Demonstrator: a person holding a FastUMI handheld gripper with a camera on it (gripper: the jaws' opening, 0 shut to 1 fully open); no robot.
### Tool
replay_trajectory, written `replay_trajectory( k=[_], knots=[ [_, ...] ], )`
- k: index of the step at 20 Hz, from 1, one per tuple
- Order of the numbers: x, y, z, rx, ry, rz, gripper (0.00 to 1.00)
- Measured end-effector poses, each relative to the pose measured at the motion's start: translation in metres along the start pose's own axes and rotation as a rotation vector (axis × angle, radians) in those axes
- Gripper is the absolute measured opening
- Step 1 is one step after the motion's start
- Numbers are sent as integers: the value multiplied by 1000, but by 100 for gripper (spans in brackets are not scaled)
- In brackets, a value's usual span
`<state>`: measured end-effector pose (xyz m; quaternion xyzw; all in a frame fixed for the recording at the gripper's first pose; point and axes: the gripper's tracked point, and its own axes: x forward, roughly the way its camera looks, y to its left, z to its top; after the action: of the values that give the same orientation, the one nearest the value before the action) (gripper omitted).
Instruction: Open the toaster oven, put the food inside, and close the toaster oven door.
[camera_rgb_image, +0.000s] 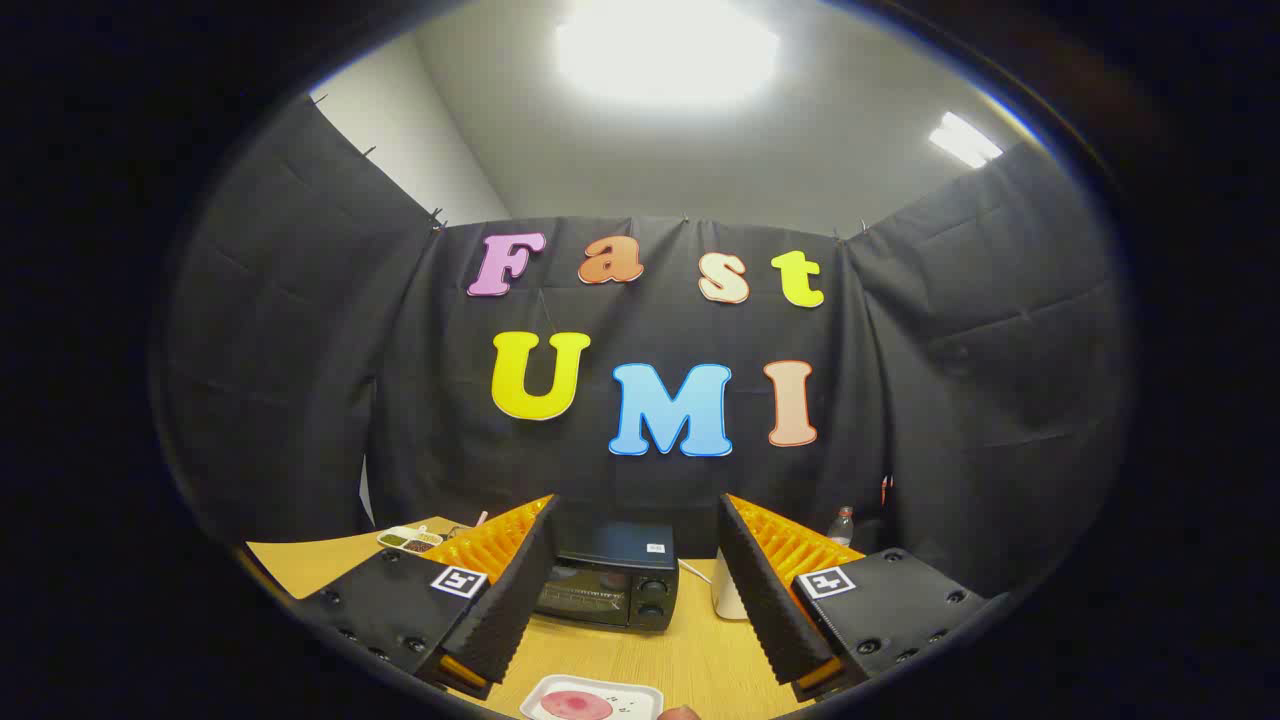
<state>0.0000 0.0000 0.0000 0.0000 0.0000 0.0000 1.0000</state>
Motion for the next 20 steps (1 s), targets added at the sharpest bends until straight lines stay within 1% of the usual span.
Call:
replay_trajectory(
  k=[10, 20],
  knots=[
    [3, 11, 3, 25, 0, -3, 97],
    [16, 13, 1, 61, 7, -1, 97]
  ],
)
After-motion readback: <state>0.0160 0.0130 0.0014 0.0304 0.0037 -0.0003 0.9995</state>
